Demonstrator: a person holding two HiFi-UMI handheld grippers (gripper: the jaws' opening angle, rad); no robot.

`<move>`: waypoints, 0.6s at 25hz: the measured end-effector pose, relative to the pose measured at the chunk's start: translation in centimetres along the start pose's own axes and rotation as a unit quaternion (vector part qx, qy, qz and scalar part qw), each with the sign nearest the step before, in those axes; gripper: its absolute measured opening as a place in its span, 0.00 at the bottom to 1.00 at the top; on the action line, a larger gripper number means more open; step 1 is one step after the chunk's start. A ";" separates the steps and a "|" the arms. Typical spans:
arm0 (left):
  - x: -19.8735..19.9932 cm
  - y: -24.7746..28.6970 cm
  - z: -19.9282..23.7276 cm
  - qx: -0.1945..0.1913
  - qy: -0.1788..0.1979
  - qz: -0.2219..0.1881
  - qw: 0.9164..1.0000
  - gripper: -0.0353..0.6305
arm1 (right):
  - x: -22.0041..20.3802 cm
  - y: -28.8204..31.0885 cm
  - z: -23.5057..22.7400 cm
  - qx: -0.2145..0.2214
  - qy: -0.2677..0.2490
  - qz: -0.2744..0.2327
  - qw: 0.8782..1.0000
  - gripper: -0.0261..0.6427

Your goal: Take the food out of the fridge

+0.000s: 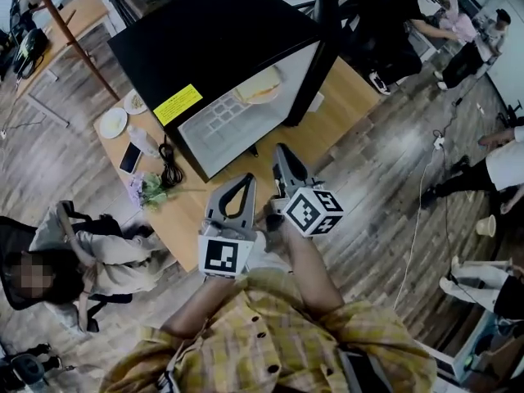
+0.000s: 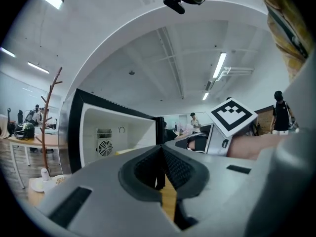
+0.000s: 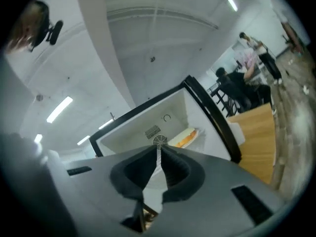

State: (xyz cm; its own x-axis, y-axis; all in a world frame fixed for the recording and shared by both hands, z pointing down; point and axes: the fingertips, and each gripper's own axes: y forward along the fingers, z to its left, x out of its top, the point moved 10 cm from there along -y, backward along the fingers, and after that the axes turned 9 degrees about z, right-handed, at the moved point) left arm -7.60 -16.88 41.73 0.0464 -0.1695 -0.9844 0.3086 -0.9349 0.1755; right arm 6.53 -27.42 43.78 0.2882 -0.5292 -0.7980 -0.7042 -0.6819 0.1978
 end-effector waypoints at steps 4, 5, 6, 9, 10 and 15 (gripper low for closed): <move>-0.1 1.0 0.3 0.014 0.003 0.011 1.000 0.06 | -0.6 2.4 -2.7 0.066 0.160 0.013 0.985 0.19; 0.0 1.4 0.3 0.015 0.005 0.013 1.000 0.06 | -0.7 2.7 -3.3 0.074 0.189 0.012 0.979 0.21; -0.1 1.7 0.2 0.016 0.006 0.015 1.000 0.06 | -0.7 3.0 -3.9 0.081 0.216 0.011 0.973 0.22; -0.2 2.6 0.4 0.021 0.008 0.022 1.000 0.06 | -1.4 4.4 -5.9 0.104 0.318 0.012 0.942 0.30; -0.2 2.9 0.4 0.024 0.010 0.024 0.999 0.06 | -1.6 5.0 -6.5 0.110 0.351 0.014 0.930 0.31; -0.2 3.9 0.5 0.036 0.014 0.032 0.999 0.06 | -2.0 7.2 -8.6 0.114 0.428 0.013 0.896 0.38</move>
State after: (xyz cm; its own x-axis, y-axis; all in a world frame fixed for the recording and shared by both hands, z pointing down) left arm -6.86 -20.67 42.66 0.0907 -0.2219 -0.9708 0.2343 -0.9427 0.2374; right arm 6.44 -35.61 51.74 0.5935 -0.8035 -0.0458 -0.8040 -0.5945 0.0111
